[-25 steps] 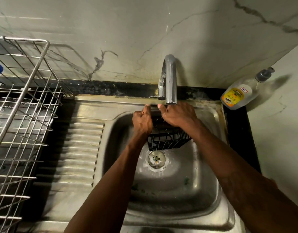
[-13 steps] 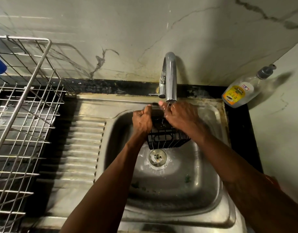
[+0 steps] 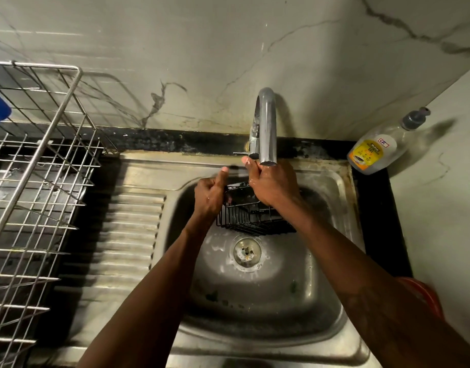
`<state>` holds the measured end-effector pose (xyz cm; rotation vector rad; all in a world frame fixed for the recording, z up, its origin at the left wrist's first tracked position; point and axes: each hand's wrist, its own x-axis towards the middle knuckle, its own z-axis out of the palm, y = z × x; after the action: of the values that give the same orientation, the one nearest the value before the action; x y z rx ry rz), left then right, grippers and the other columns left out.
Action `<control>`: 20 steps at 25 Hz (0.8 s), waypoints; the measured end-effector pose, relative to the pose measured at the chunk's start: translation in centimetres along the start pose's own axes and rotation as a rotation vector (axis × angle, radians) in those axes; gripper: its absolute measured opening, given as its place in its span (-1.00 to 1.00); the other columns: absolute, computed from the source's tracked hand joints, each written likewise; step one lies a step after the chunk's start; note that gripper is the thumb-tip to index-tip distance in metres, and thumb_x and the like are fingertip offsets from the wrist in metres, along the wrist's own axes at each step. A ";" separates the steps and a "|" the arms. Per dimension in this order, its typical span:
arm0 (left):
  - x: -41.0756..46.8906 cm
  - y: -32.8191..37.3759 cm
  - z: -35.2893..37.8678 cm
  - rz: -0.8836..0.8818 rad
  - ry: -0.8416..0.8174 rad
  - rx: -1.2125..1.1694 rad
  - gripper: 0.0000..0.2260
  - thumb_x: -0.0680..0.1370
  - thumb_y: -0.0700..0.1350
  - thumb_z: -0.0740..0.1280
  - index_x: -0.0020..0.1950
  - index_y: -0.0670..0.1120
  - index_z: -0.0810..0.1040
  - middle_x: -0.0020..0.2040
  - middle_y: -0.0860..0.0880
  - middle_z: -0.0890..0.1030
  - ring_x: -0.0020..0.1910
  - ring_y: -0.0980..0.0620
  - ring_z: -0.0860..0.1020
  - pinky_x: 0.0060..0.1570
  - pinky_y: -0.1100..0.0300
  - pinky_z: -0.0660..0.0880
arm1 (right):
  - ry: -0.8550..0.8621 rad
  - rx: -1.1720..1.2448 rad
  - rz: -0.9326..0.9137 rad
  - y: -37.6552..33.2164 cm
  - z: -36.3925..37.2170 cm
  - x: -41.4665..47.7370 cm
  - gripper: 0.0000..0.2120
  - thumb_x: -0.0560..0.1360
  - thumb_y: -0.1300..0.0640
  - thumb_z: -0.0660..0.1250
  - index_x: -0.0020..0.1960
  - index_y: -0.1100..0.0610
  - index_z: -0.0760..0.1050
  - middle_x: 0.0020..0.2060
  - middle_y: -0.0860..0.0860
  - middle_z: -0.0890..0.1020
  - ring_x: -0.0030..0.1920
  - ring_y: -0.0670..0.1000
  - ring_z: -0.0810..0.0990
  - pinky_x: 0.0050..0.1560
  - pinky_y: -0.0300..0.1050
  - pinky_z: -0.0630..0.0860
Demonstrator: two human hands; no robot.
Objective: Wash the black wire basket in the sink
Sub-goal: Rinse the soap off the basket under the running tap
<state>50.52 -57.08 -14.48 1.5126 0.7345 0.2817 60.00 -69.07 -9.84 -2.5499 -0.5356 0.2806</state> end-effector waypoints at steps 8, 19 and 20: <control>0.5 -1.3 -0.2 0.119 0.225 0.410 -0.46 0.67 0.08 0.19 -0.50 -0.06 0.41 -0.55 -0.01 0.46 -0.56 -0.01 0.40 -0.44 0.07 0.38 | 0.111 0.313 -0.302 -3.6 3.4 -2.1 -0.54 0.70 -0.11 0.10 -0.22 0.07 0.58 -0.37 -0.02 0.62 -0.36 -0.05 0.59 -0.20 -0.08 0.54; 0.4 -2.2 -0.1 0.049 0.191 0.234 -0.53 0.66 -0.01 0.27 -0.47 0.00 0.43 -0.55 0.09 0.41 -0.56 0.07 0.37 -0.50 0.21 0.28 | 0.096 0.007 0.262 7.5 4.1 -2.8 -0.21 0.67 -0.29 -0.20 -0.17 0.17 0.63 -0.21 0.12 0.64 -0.06 0.10 0.61 0.19 0.05 0.43; 0.5 -2.1 -0.1 0.034 0.197 0.231 -0.55 0.66 -0.03 0.26 -0.45 0.00 0.41 -0.54 0.09 0.40 -0.56 0.07 0.36 -0.52 0.21 0.28 | 0.089 0.046 0.267 6.2 4.4 -2.9 -0.23 0.65 -0.31 -0.22 -0.17 0.12 0.62 -0.23 0.07 0.63 -0.08 0.05 0.59 0.27 0.11 0.40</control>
<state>50.24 -56.84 -16.55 1.7336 0.9234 0.3861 58.04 -73.25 -16.55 -2.5731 -0.1518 0.2679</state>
